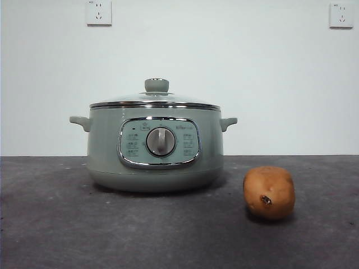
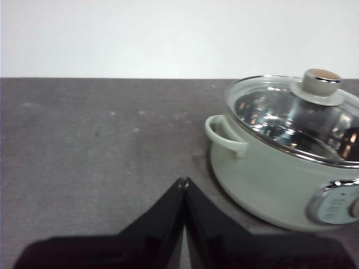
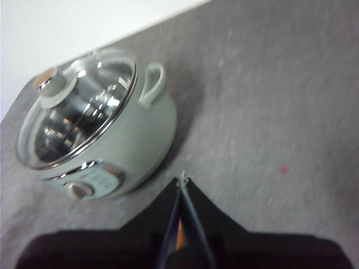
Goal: Pick up the potato,open the lid,put the potato in the pot,close the lid
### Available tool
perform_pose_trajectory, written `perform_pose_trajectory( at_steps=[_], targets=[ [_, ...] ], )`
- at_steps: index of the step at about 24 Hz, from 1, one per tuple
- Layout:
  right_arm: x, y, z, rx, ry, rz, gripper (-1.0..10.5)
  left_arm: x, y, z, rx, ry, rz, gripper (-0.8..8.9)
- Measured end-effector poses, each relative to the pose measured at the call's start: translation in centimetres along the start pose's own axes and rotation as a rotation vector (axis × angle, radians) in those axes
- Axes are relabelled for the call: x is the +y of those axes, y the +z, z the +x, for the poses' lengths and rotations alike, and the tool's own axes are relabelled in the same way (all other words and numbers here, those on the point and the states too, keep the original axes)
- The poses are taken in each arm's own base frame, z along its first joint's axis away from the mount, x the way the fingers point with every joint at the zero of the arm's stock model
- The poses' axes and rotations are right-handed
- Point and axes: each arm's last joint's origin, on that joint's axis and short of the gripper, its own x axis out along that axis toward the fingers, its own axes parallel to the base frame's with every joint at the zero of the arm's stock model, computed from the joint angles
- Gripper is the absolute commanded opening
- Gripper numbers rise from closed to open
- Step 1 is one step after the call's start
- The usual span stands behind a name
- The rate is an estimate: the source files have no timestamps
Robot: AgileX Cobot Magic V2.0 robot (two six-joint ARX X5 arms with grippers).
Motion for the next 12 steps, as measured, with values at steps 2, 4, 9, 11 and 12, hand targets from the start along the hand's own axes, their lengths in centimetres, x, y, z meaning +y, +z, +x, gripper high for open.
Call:
perform_pose_trajectory(
  at_steps=[2,4,9,11,12],
  targets=[
    [0.2,0.6,0.2,0.031,-0.009,0.037,0.0,-0.1,0.5,0.3,0.024,-0.018,-0.007,-0.04],
    [0.3,0.9,0.3,0.082,-0.008,0.079,0.0,-0.1,0.6,0.7,0.069,-0.052,-0.018,-0.04],
    [0.5,1.4,1.3,0.191,0.093,0.135,0.0,-0.3,0.1,1.9,0.198,-0.184,-0.065,-0.04],
    [0.5,1.7,2.0,0.234,0.127,0.161,0.1,-0.4,0.5,2.4,0.240,-0.241,-0.085,-0.04],
    [0.6,1.8,2.5,0.265,0.129,0.172,0.1,-0.5,0.9,2.7,0.255,-0.274,-0.096,-0.04]
  ],
)
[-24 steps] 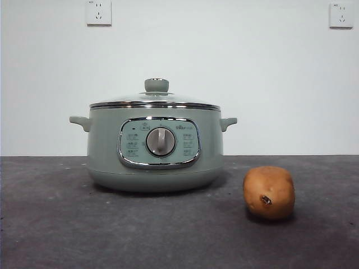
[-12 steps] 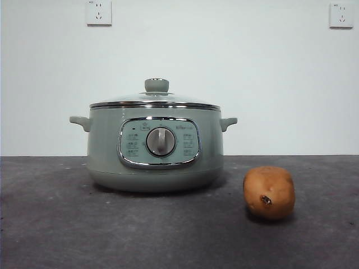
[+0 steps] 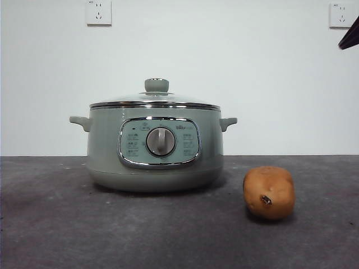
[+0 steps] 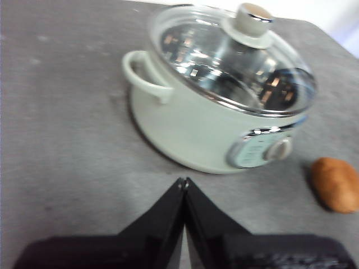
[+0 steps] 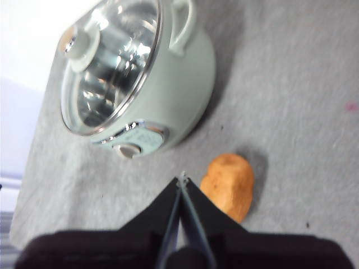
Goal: Pick up the potato,open the lid,put the potato in the pot,close the lid
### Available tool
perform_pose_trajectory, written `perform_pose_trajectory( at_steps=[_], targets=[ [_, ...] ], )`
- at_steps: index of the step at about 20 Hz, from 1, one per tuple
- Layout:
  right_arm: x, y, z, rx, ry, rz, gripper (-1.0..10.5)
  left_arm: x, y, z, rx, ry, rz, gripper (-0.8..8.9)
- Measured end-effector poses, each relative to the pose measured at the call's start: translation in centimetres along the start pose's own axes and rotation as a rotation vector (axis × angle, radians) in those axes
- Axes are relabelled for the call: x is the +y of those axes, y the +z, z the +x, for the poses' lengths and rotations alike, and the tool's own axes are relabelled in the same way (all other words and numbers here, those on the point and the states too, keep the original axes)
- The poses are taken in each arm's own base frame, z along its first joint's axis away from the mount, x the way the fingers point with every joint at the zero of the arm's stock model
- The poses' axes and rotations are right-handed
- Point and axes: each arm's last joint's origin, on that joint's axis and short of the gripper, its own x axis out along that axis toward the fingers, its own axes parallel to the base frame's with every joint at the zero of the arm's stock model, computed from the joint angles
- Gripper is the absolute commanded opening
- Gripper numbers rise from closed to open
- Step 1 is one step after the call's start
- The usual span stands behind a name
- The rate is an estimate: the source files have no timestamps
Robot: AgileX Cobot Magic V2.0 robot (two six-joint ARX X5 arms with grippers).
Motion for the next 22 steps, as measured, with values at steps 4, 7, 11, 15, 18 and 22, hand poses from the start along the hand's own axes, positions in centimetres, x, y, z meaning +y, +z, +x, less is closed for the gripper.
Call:
perform_pose_trajectory(
  at_steps=[4,7,11,15,18,22],
  targets=[
    [0.9,0.3,2.6,0.135,0.020,0.009,2.3,0.3,0.8,1.2,0.093,-0.092,-0.049,-0.04],
    [2.0,-0.2,5.4,0.251,0.000,-0.006,3.7,0.6,0.8,2.1,0.134,-0.117,-0.073,-0.04],
    [3.6,-1.6,8.9,0.382,-0.122,-0.042,5.4,1.0,0.6,2.8,0.173,-0.113,-0.095,-0.04],
    [4.8,-2.4,11.5,0.433,-0.283,-0.097,5.4,1.2,0.4,3.3,0.198,-0.111,-0.107,-0.04],
    [5.4,-2.4,13.2,0.435,-0.378,-0.137,5.4,1.3,0.2,3.5,0.214,-0.112,-0.092,-0.04],
    [4.3,-2.9,15.4,0.487,-0.493,-0.148,5.4,1.4,0.0,3.6,0.236,-0.113,-0.080,-0.04]
  ],
)
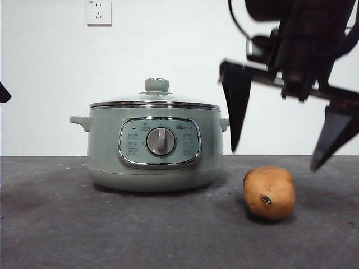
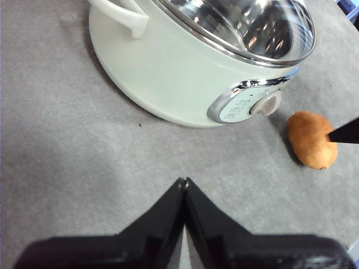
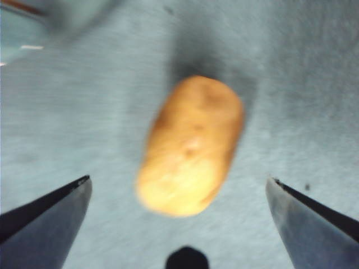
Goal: Pick up the potato,open the lid,put the potato in the pot,close the lid
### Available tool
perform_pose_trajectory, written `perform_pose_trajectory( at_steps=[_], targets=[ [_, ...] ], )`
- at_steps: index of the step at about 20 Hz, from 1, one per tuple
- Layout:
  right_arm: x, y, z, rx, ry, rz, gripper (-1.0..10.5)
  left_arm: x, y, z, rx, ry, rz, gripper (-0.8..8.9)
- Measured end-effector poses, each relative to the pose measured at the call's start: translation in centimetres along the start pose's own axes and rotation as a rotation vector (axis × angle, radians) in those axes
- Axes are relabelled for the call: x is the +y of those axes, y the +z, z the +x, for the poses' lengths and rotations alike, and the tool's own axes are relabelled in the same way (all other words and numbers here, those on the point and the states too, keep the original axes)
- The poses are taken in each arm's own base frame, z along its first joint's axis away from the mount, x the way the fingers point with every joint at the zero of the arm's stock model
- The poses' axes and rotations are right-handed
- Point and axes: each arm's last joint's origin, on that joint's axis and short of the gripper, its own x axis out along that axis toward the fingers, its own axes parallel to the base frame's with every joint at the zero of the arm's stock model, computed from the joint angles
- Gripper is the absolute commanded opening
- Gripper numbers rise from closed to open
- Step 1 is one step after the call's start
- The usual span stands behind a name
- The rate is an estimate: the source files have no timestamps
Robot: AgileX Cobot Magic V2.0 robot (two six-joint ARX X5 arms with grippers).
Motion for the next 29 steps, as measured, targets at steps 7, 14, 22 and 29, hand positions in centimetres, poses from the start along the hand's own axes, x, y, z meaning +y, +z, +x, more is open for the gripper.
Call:
perform_pose_trajectory(
  at_steps=[7,14,22,29],
  targets=[
    [0.2,0.7,4.0,0.060,-0.051,0.004,5.3,0.0,0.0,0.0,0.001,0.000,0.002,-0.04],
    [0.1,0.8,4.2,0.051,-0.077,-0.015,-0.2,0.0,0.0,0.0,0.001,-0.002,0.004,-0.04],
    [-0.3,-0.1,1.1,0.046,-0.068,-0.112,-0.2,-1.2,2.1,0.0,-0.045,-0.030,0.060,-0.06],
    [-1.5,-2.7,-4.4,0.053,-0.069,-0.171,-0.2,-4.3,9.4,2.1,0.054,-0.061,0.103,0.00]
  ],
)
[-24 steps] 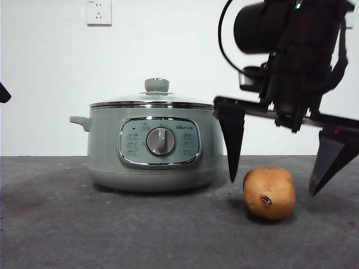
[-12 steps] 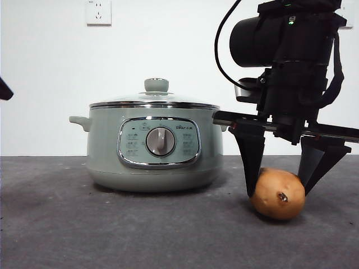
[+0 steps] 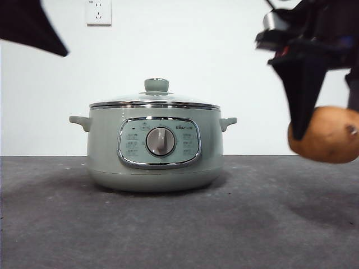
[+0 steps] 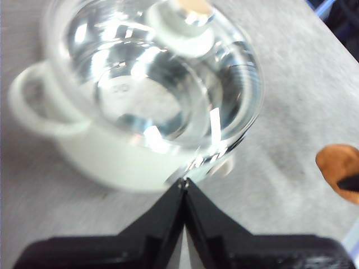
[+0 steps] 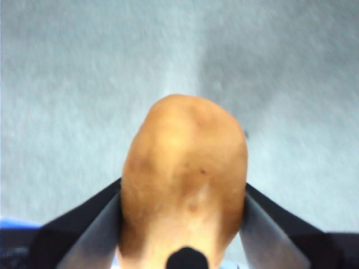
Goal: Pick up the potato,open the lid,put the potato in the pot,close the lid
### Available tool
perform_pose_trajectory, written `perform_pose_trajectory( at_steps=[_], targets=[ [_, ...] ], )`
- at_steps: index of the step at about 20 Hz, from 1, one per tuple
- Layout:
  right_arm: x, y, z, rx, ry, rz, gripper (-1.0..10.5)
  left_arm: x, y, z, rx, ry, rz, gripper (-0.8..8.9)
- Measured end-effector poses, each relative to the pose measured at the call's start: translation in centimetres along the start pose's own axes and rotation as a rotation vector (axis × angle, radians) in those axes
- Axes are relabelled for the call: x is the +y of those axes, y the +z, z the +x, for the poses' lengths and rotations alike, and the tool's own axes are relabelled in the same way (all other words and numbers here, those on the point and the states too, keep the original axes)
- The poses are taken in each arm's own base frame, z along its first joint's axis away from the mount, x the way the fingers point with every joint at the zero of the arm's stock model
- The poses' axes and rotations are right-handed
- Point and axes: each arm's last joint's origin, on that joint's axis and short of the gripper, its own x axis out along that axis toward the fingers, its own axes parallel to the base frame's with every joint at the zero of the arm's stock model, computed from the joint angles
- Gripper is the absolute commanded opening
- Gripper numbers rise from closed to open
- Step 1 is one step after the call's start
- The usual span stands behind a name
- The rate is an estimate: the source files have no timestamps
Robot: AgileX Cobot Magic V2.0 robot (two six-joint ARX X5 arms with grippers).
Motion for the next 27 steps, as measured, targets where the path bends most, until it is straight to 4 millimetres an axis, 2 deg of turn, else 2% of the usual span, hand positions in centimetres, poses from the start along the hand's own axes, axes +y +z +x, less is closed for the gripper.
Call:
perform_pose_trajectory(
  at_steps=[4,5,8,11,13,17,21,25,27],
  targets=[
    [-0.4,-0.9,-1.1,0.012,-0.005,-0.003,-0.2,-1.2,4.8,2.4,0.091,-0.020,0.029,0.21],
    [-0.4,-1.1,-1.2,0.017,-0.007,-0.003,-0.2,-1.4,5.8,3.1,0.114,0.002,0.035,0.85],
    [-0.5,-1.4,-1.3,0.043,-0.015,-0.003,-0.2,-1.8,8.8,5.3,0.174,0.093,0.067,3.86],
    [-0.4,-1.4,-1.3,0.044,-0.013,-0.007,-0.2,-2.4,11.6,6.8,0.184,0.126,0.100,5.30],
    [-0.2,-1.5,-1.3,0.041,-0.008,-0.018,-0.2,-2.9,13.2,7.7,0.183,0.150,0.125,6.90],
    [0.4,-1.3,-1.3,0.000,0.013,-0.039,-0.2,-3.9,14.7,10.2,0.196,0.165,0.187,6.91],
    [0.7,-1.0,-1.3,-0.032,0.029,-0.047,-0.2,-4.8,13.8,13.5,0.251,0.234,0.241,6.91],
    [0.7,-1.0,-1.3,-0.032,0.029,-0.048,-0.2,-5.6,13.3,15.0,0.251,0.279,0.286,6.77],
    [0.7,-1.0,-1.3,-0.032,0.029,-0.051,-0.2,-5.8,13.3,15.1,0.249,0.277,0.291,5.58]
  ],
)
